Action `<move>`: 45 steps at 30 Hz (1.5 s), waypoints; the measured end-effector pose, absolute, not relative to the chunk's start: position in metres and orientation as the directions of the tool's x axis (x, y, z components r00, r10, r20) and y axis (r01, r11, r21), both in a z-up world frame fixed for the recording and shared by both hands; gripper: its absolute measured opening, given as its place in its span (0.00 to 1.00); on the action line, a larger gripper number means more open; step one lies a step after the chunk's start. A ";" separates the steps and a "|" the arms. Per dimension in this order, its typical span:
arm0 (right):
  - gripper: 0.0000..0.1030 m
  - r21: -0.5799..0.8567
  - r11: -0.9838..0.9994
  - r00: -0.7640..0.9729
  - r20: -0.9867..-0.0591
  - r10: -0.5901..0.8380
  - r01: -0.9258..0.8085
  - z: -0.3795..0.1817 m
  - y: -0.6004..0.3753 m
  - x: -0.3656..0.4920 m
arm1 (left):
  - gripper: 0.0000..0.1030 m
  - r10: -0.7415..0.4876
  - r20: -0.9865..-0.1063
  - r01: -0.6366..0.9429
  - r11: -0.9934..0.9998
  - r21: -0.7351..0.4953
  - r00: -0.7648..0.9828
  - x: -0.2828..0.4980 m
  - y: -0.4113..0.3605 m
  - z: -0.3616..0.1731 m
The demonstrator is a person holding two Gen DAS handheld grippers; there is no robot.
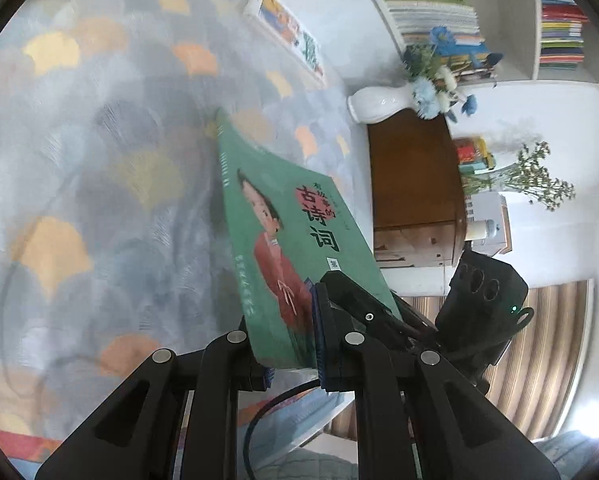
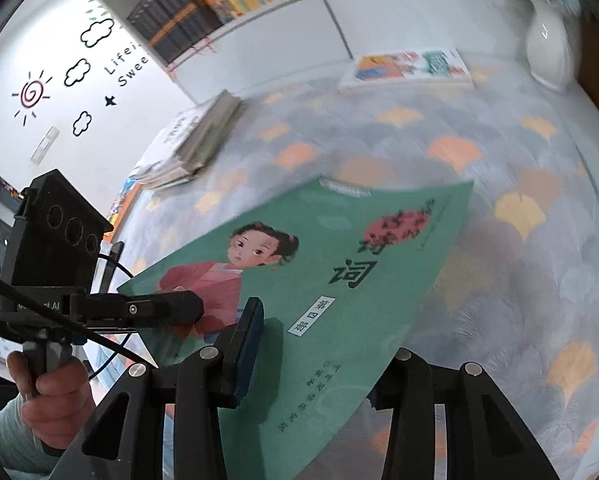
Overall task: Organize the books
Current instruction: 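Lift the green book with the left gripper and carry it onto the table stack, then open the left gripper to release the green book and pull back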
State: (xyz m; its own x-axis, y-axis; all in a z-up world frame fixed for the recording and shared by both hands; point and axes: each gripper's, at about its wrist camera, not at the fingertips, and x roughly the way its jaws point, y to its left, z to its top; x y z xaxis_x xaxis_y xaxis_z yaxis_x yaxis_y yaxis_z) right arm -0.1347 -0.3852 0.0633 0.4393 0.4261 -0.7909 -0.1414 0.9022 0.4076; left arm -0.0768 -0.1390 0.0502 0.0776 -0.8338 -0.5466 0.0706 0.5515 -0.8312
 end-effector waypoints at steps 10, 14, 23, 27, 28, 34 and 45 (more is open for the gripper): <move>0.40 0.408 0.868 0.494 -0.714 0.496 -0.283 0.124 -0.275 -0.075 | 0.15 -0.833 -0.490 0.121 0.531 -0.839 0.257 -0.043 -0.027 0.108; 0.40 0.389 0.855 0.507 -0.690 0.517 -0.342 0.145 -0.217 -0.036 | 0.15 -0.805 -0.494 0.160 0.563 -0.811 0.327 -0.012 0.027 0.129; 0.42 0.371 0.845 0.527 -0.663 0.532 -0.386 0.158 -0.119 0.063 | 0.16 -0.728 -0.524 0.191 0.647 -0.738 0.441 0.064 0.102 0.142; 0.42 0.369 0.844 0.507 -0.680 0.531 -0.388 0.143 -0.093 0.102 | 0.16 -0.691 -0.568 0.169 0.689 -0.705 0.448 0.099 0.116 0.122; 0.42 0.362 0.842 0.492 -0.691 0.530 -0.400 0.136 -0.087 0.112 | 0.16 -0.680 -0.584 0.167 0.703 -0.692 0.442 0.106 0.117 0.116; 0.42 0.386 0.863 0.414 -0.762 0.498 -0.327 0.092 -0.076 0.160 | 0.14 -0.664 -0.623 0.138 0.722 -0.678 0.413 0.140 0.120 0.076; 0.43 0.357 0.873 0.374 -0.800 0.469 -0.332 0.064 -0.067 0.174 | 0.14 -0.661 -0.635 0.064 0.711 -0.700 0.401 0.133 0.147 0.044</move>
State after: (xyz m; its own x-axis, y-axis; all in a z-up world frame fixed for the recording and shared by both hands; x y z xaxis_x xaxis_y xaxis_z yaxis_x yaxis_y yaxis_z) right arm 0.1736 -0.0673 0.0638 0.3738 0.4690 -0.8002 -0.3318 0.8733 0.3568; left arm 0.1326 0.1468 0.0445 0.4012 -0.6605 -0.6346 0.0636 0.7112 -0.7001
